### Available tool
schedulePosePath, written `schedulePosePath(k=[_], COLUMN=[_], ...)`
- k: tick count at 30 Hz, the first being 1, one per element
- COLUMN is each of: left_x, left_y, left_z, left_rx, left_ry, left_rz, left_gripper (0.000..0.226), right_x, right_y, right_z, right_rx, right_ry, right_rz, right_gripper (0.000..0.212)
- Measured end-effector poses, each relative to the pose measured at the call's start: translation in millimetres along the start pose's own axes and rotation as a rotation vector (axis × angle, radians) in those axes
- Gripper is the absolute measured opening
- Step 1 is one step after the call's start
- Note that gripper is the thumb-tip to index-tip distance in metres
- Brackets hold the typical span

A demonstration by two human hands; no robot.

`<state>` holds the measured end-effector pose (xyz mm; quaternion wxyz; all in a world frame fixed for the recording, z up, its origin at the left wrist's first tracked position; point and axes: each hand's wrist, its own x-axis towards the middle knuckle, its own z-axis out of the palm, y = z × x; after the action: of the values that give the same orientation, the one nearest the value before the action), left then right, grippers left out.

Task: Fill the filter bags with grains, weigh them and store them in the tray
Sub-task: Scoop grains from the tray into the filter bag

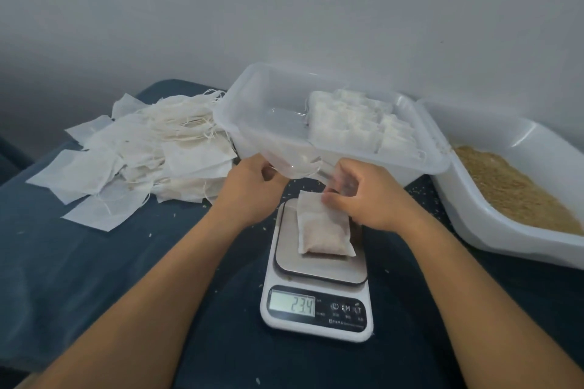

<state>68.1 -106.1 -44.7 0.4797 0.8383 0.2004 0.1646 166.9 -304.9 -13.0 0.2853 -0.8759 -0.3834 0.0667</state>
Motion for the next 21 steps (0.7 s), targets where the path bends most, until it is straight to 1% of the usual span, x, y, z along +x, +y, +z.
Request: schedulePosePath(k=[3,5,7,8,10,13,16,19,21], left_x=[-5,-10,-15,-19,-25,-30,-33,-34,-35], left_y=[7,13,17,19,22,26,30,31,32], left_z=[1,2,3,4,9,19,26,27,28], left_rx=[-0.108,-0.310,-0.491,-0.523,-0.504,-0.419,-0.395,-0.339,-0.349], left_ry=[-0.040,-0.141,-0.317,-0.393,-0.479,-0.448,-0.413,-0.381,-0.384], left_rz=[0.034,0.064,0.154,0.212,0.296,0.327,0.324,0.351,0.351], left_gripper=[0.014,0.015,0.039,0.050,0.059,0.059,0.053,0.030,0.018], right_x=[-12,-21,-29,-32,-38,-44,-47,-51,-55], right_y=[-4,-10,-17,-20,-28,-40,-48,-54,-55], right_z=[-9,-18,-28,-32,-41,-53,-59,-62,-64], right_rx=[0.060,0.117,0.144,0.150,0.148,0.140,0.158,0.157,0.154], right_ry=[0.100,0.181,0.256,0.285,0.329,0.350,0.324,0.318,0.313], right_rz=[-0.024,-0.056,-0.081,-0.091,-0.119,-0.170,-0.175,-0.223,-0.236], right_gripper=[0.028,0.028,0.027,0.026,0.026,0.026,0.030,0.037,0.040])
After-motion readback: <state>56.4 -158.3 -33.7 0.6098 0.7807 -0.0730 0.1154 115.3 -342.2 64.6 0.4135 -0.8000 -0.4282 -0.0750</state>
